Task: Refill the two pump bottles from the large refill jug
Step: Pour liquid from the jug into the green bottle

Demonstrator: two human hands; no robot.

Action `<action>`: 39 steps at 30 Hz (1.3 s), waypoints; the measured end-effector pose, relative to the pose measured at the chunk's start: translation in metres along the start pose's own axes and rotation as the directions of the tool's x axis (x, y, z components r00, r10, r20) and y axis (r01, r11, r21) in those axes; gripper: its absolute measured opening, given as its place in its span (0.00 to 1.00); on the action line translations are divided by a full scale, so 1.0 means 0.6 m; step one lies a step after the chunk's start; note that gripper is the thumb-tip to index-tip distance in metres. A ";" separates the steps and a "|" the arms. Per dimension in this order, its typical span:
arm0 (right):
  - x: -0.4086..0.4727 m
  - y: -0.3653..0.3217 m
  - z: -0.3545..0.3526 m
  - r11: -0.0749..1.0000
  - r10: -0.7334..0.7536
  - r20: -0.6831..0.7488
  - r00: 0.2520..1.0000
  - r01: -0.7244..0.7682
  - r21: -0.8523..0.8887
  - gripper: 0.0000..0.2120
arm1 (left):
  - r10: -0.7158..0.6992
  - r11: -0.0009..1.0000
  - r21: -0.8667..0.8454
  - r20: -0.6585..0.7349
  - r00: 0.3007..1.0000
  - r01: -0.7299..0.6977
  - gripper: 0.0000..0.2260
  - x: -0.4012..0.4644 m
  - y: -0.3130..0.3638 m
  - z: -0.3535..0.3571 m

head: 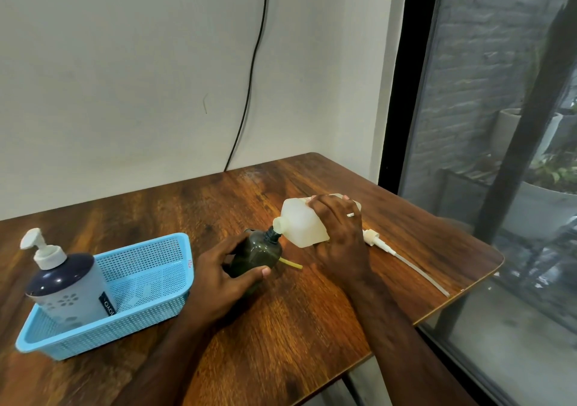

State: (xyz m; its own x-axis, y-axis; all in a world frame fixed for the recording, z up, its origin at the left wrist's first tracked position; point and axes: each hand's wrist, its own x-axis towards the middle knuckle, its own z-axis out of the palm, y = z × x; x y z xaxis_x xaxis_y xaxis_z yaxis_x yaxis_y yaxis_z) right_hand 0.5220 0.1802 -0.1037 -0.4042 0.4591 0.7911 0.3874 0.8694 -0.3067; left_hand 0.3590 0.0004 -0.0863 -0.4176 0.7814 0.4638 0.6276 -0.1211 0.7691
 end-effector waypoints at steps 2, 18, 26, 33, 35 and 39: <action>0.000 0.000 -0.001 1.000 -0.007 -0.003 1.000 0.007 0.005 0.36 | 0.001 1.000 0.003 -0.001 1.000 -0.001 0.28 0.000 0.000 0.000; -0.001 0.000 -0.001 1.000 0.005 -0.015 1.000 -0.005 -0.006 0.37 | -0.009 1.000 0.020 0.020 1.000 0.009 0.26 0.001 0.002 -0.001; -0.001 0.002 0.001 1.000 -0.007 -0.032 0.999 0.006 -0.018 0.38 | 0.000 1.000 0.018 0.003 1.000 0.000 0.27 0.001 0.000 0.001; -0.001 0.004 0.003 1.000 -0.002 -0.028 1.000 0.001 -0.031 0.38 | -0.010 1.000 0.006 0.006 1.000 0.010 0.27 0.000 -0.002 0.001; -0.001 0.005 0.004 0.999 0.005 -0.018 1.000 -0.006 -0.033 0.39 | -0.013 1.000 0.008 0.009 1.000 0.013 0.27 0.000 -0.002 0.001; 0.000 0.005 0.004 0.999 0.007 -0.015 1.000 -0.008 -0.037 0.39 | -0.026 1.000 0.002 0.009 1.000 0.026 0.27 0.001 -0.002 0.001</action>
State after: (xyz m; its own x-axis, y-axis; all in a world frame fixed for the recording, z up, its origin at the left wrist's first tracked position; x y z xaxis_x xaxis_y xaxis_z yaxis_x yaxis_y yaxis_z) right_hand 0.5214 0.1835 -0.1057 -0.3884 0.4627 0.7969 0.4210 0.8584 -0.2932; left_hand 0.3587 0.0013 -0.0873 -0.4281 0.7896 0.4396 0.6180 -0.0991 0.7799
